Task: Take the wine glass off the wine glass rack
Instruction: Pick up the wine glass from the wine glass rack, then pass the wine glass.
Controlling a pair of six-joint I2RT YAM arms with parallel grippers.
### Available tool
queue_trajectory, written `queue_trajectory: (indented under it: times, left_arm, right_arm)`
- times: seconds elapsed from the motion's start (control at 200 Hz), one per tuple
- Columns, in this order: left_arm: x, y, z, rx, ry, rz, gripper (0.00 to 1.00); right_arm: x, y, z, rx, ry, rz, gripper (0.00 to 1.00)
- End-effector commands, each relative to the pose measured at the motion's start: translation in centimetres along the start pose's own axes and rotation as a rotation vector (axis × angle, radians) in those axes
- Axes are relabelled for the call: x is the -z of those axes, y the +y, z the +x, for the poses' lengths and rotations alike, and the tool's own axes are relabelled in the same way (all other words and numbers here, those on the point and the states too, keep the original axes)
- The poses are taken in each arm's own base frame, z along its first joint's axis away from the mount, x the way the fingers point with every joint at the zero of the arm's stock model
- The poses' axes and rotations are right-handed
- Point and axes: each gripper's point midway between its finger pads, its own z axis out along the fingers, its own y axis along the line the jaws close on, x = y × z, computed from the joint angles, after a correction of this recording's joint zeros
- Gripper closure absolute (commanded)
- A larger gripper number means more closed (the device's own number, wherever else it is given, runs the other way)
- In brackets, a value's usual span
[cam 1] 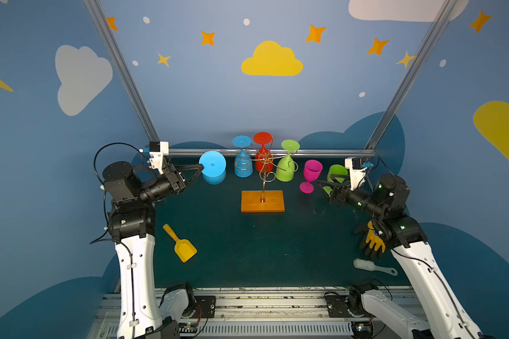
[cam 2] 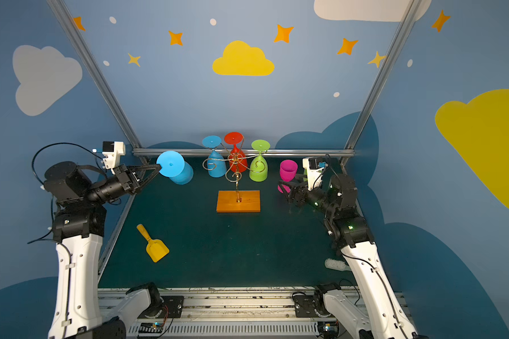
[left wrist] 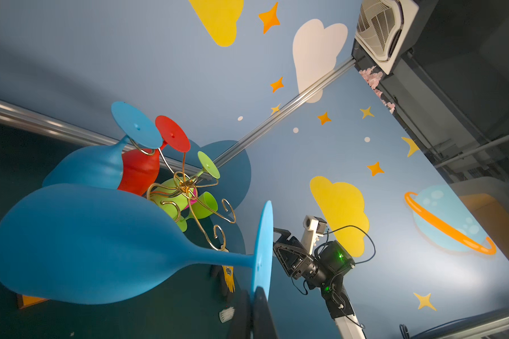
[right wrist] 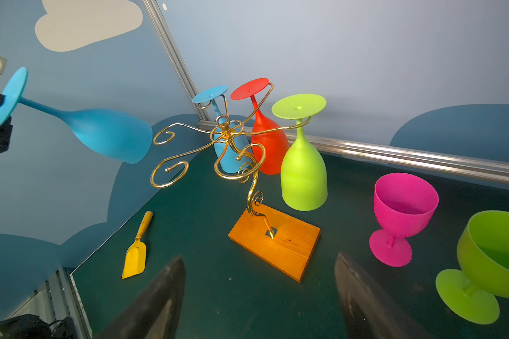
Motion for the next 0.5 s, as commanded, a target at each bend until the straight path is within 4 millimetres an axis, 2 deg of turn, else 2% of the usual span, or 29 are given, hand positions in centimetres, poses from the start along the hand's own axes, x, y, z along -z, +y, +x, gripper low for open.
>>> queue_trajectory:
  times: [0.0,0.22,0.496]
  left_arm:
    - [0.1,-2.5,-1.3,-0.052,-0.016,0.058,0.97]
    - [-0.9,-5.1,-2.3,-0.088,-0.017,0.108,0.97]
    - [-2.8,-7.8,-1.8,-0.105,0.038,0.194,0.97]
  right_arm:
    - [0.2,1.2,-2.7,0.065,-0.07,-0.041,0.21]
    - [-0.8,2.2,-4.7,0.107,-0.119,-0.113,0.21]
    - [-1.9,5.9,-6.3,0.234,-0.14,-0.244,0.21]
